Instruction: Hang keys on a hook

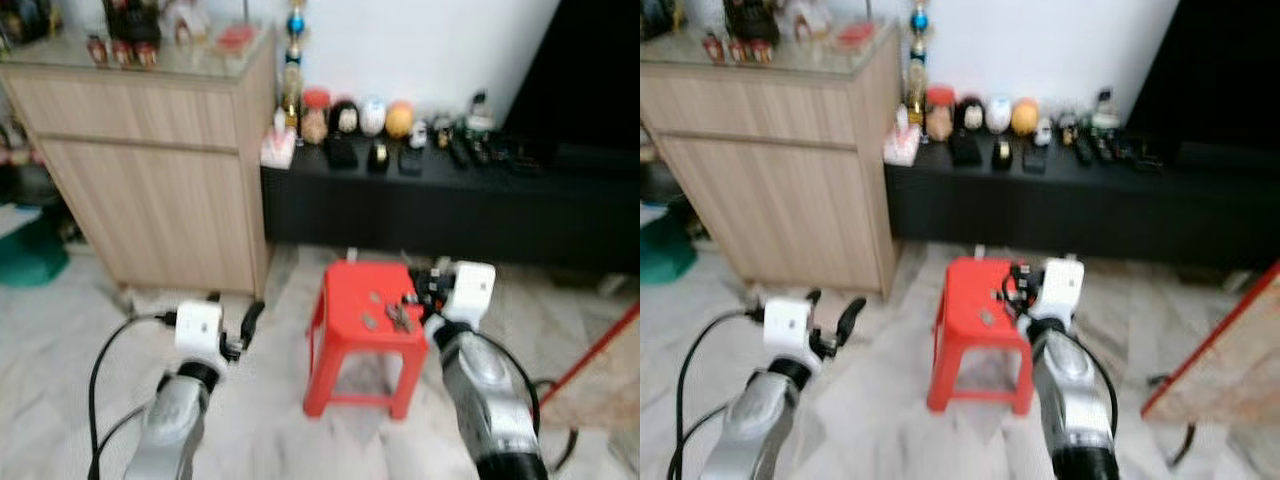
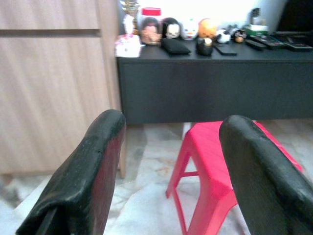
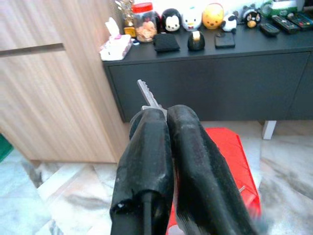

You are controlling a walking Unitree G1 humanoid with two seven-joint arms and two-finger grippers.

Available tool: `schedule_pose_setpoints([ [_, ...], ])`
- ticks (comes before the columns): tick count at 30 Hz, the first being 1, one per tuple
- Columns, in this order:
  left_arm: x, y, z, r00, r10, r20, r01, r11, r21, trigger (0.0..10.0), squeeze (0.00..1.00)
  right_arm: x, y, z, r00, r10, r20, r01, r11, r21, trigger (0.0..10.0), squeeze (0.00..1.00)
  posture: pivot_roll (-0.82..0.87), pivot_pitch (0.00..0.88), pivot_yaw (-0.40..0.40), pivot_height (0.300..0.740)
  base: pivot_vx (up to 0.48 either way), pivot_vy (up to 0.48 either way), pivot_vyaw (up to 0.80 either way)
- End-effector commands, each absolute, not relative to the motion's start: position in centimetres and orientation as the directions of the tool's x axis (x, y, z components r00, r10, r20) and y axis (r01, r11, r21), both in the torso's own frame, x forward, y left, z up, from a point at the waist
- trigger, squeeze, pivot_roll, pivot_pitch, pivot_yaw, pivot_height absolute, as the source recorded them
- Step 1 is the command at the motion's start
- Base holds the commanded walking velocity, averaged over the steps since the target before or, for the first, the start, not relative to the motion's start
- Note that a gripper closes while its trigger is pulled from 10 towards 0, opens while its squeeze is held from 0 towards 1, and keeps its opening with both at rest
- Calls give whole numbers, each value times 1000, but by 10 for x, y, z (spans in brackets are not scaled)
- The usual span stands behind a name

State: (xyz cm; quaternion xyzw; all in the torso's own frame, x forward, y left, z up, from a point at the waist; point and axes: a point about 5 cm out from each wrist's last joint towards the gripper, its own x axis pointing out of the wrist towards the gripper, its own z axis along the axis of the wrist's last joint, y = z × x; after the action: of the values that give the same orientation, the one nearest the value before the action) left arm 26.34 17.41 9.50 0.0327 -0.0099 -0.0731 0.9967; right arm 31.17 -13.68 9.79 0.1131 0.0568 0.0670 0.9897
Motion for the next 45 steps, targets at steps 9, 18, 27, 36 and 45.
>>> schedule_pose_setpoints([
  [9, 265, 166, 95, 977, -213, -3, 213, 974, 81, 10000, 0, 314, -125, 120, 972, 230, -46, -215, 953, 216, 10000, 0, 37, 0, -79, 740, -57, 0, 0],
  [18, 266, 138, 112, 856, -516, -30, 516, 852, 84, 10000, 0, 313, -108, 141, 932, 360, -44, -344, 917, 203, 10000, 0, 40, 0, -84, 740, 0, 0, 0],
  [27, 268, 116, 123, 722, -689, -60, 689, 710, 144, 10000, 0, 309, -91, 159, 895, 445, -33, -430, 879, 204, 10000, 0, 41, 0, -85, 740, 0, 0, 0],
  [36, 273, 106, 131, 683, -728, -52, 725, 667, 171, 10000, 0, 312, -100, 166, 937, 348, -4, -339, 916, 215, 10000, 0, 33, 0, -82, 740, 0, 0, 0],
  [45, 275, 94, 131, 648, -759, -60, 757, 633, 163, 10000, 0, 312, -86, 184, 919, 392, 42, -390, 889, 239, 10000, 0, 36, 0, -81, 740, 0, 0, 0],
])
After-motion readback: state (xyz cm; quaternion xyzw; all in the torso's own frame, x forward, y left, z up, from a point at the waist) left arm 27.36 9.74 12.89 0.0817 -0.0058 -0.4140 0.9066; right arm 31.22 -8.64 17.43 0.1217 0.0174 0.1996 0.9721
